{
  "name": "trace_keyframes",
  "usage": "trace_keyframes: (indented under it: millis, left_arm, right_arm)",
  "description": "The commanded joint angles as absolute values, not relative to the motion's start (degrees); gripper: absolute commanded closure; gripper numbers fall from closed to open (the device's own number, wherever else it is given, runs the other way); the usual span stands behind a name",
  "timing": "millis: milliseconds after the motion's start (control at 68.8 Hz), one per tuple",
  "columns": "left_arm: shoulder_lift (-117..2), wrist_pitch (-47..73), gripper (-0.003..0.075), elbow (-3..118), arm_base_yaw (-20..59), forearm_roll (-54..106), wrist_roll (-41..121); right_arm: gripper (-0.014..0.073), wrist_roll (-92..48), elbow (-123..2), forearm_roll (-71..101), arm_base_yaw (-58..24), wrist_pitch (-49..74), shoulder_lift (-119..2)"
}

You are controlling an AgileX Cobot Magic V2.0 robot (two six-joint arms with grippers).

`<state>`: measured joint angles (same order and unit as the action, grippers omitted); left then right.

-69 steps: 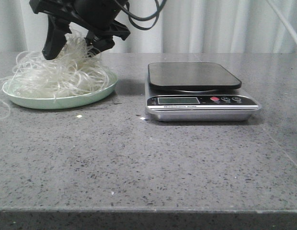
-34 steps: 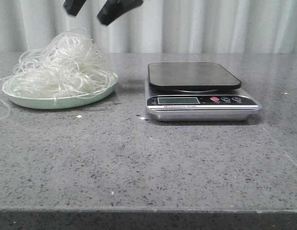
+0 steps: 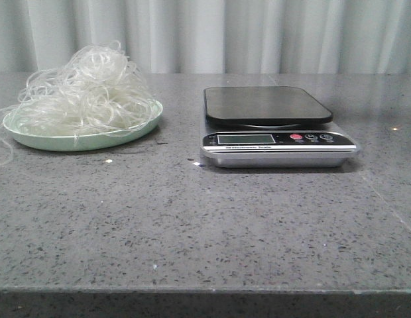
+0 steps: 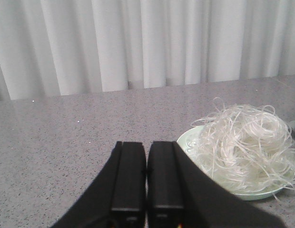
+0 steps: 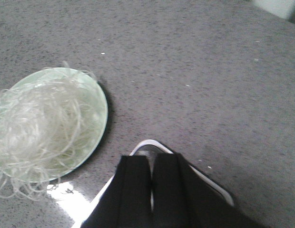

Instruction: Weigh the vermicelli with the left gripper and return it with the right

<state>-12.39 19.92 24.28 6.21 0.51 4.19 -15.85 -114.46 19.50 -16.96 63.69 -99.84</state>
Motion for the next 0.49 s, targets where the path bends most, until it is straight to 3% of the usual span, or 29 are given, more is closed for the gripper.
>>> trace_keyframes:
  millis: [0, 479]
  left_arm:
    - [-12.99, 15.06, 0.0583, 25.64, 6.09, 0.61, 3.58]
    - [-12.99, 15.06, 0.0583, 25.64, 6.09, 0.61, 3.58]
  right_arm:
    - [0.044, -15.83, -112.13, 18.85, -13.95, 60.01, -93.09]
    - [0.044, -15.83, -69.31, 17.52, -2.09, 33.89, -67.35]
